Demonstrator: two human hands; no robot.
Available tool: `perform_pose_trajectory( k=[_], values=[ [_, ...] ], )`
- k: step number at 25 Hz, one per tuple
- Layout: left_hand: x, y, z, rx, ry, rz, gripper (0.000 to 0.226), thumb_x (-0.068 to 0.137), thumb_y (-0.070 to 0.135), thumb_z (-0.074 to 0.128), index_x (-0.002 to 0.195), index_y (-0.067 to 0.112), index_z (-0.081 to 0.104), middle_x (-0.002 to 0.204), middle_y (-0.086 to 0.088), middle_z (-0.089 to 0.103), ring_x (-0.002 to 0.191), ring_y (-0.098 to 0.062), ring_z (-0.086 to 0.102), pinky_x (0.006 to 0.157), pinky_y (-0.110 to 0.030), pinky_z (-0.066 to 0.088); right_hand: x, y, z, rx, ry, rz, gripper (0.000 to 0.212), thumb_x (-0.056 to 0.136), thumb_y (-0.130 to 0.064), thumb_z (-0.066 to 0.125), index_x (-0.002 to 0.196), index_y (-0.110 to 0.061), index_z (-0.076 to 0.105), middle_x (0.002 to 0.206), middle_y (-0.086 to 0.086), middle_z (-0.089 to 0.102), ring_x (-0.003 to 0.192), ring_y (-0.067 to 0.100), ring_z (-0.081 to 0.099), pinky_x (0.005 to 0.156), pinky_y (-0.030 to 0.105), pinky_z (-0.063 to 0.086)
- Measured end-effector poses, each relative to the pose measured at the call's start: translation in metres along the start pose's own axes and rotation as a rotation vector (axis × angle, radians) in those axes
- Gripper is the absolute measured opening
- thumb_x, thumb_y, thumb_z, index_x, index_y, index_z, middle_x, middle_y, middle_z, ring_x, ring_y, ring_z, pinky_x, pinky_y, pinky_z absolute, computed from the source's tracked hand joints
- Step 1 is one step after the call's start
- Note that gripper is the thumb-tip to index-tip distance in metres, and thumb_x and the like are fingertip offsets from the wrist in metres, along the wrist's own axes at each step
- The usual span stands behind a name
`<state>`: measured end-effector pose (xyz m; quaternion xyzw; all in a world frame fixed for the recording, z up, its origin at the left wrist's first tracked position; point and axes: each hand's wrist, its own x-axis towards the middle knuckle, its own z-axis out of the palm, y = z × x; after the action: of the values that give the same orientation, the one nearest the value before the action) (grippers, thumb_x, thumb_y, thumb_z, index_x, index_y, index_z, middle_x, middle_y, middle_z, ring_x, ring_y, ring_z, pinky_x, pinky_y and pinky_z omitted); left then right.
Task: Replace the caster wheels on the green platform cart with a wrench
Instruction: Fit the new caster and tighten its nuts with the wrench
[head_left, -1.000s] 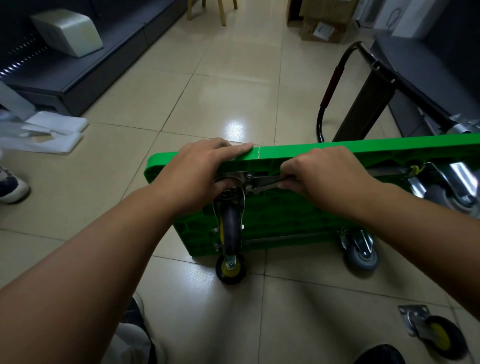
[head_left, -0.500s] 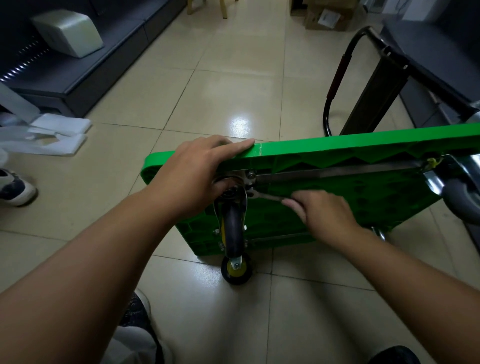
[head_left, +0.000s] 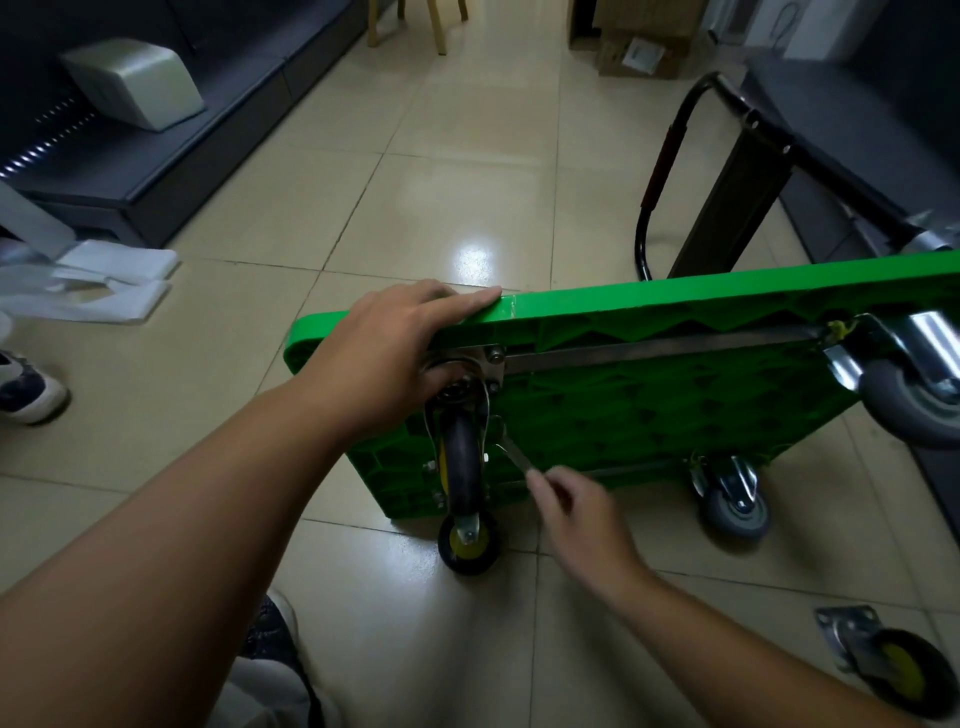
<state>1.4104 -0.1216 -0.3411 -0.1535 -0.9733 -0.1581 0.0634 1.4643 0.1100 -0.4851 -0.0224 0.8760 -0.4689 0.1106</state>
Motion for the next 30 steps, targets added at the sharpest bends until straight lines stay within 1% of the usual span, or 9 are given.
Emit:
perform_pose_trajectory(
  k=[3, 7, 10, 14, 20, 23, 25, 27, 30],
  values=[
    [-0.001, 0.002, 0.0, -0.003, 0.005, -0.001, 0.078, 0.088, 0.027, 0.074, 0.153, 0.042, 0.035, 0.137, 0.004, 0.056, 0.121, -0.022, 0.051, 0.101, -0.042, 0.044, 0.021, -0.032, -0.067, -0.705, 0.1, -0.424, 0.024, 0.094, -0.041, 0.065, 0.088, -0.021, 0.055, 0.062, -0.004, 0.054, 0.054, 0.017, 0.048, 0.048, 0.031, 0.038],
    [-0.001, 0.002, 0.0, 0.004, 0.01, 0.006, 0.078, 0.088, 0.027, 0.074, 0.154, 0.043, 0.034, 0.137, 0.005, 0.056, 0.121, -0.022, 0.051, 0.1, -0.041, 0.043, 0.046, -0.097, -0.12, -1.13, 0.179, -0.845, 0.028, 0.086, -0.036, 0.073, 0.086, -0.014, 0.056, 0.055, 0.001, 0.054, 0.047, 0.02, 0.037, 0.052, 0.028, 0.027],
    [-0.001, 0.001, 0.002, 0.005, 0.014, 0.008, 0.078, 0.088, 0.028, 0.074, 0.154, 0.043, 0.034, 0.137, 0.005, 0.056, 0.121, -0.021, 0.051, 0.099, -0.04, 0.043, 0.061, -0.116, -0.122, -1.368, 0.116, -0.834, 0.028, 0.084, -0.03, 0.079, 0.092, -0.017, 0.055, 0.059, 0.0, 0.061, 0.05, 0.025, 0.053, 0.054, 0.031, 0.034],
    [-0.002, -0.001, 0.004, 0.019, 0.025, 0.018, 0.077, 0.088, 0.029, 0.073, 0.153, 0.045, 0.034, 0.135, 0.005, 0.057, 0.118, -0.022, 0.052, 0.097, -0.041, 0.044, 0.066, -0.122, -0.111, -1.481, 0.081, -0.767, 0.029, 0.084, -0.025, 0.078, 0.095, -0.022, 0.051, 0.062, -0.003, 0.062, 0.056, 0.024, 0.058, 0.055, 0.032, 0.034],
    [-0.001, -0.002, 0.005, 0.04, 0.032, 0.044, 0.075, 0.089, 0.032, 0.072, 0.152, 0.046, 0.035, 0.132, 0.002, 0.059, 0.114, -0.024, 0.055, 0.093, -0.044, 0.046, 0.056, -0.102, -0.095, -1.422, 0.029, -0.662, 0.012, 0.103, -0.033, 0.053, 0.103, -0.022, 0.058, 0.085, 0.0, 0.068, 0.073, 0.024, 0.065, 0.058, 0.031, 0.034],
    [0.0, -0.003, 0.006, 0.036, 0.038, 0.047, 0.074, 0.089, 0.031, 0.073, 0.152, 0.045, 0.036, 0.132, 0.002, 0.059, 0.114, -0.026, 0.055, 0.092, -0.046, 0.046, 0.058, -0.065, -0.084, -1.326, 0.106, -0.594, 0.021, 0.094, -0.035, 0.068, 0.085, -0.017, 0.064, 0.065, 0.004, 0.066, 0.051, 0.025, 0.062, 0.047, 0.028, 0.03],
    [-0.001, -0.003, 0.006, 0.035, 0.033, 0.04, 0.073, 0.089, 0.031, 0.072, 0.152, 0.044, 0.037, 0.133, 0.002, 0.059, 0.115, -0.025, 0.054, 0.094, -0.046, 0.046, 0.064, -0.039, -0.076, -1.154, 0.203, -0.591, 0.029, 0.089, -0.036, 0.073, 0.071, -0.016, 0.061, 0.052, 0.003, 0.057, 0.039, 0.024, 0.053, 0.044, 0.022, 0.022],
    [0.0, -0.003, 0.006, 0.038, 0.034, 0.037, 0.073, 0.089, 0.031, 0.071, 0.152, 0.045, 0.037, 0.133, 0.002, 0.058, 0.116, -0.025, 0.053, 0.095, -0.045, 0.045, 0.062, -0.017, -0.054, -0.876, 0.14, -0.458, 0.033, 0.098, -0.039, 0.058, 0.072, -0.018, 0.058, 0.055, -0.001, 0.055, 0.042, 0.022, 0.05, 0.044, 0.022, 0.016],
    [0.001, -0.003, 0.005, 0.035, 0.039, 0.024, 0.073, 0.088, 0.032, 0.071, 0.151, 0.045, 0.039, 0.133, 0.003, 0.059, 0.115, -0.024, 0.054, 0.094, -0.044, 0.045, 0.046, -0.005, 0.013, -0.161, -0.075, -0.075, 0.039, 0.105, -0.042, 0.04, 0.076, -0.019, 0.053, 0.062, -0.001, 0.05, 0.054, 0.018, 0.048, 0.049, 0.031, 0.035]
  ],
)
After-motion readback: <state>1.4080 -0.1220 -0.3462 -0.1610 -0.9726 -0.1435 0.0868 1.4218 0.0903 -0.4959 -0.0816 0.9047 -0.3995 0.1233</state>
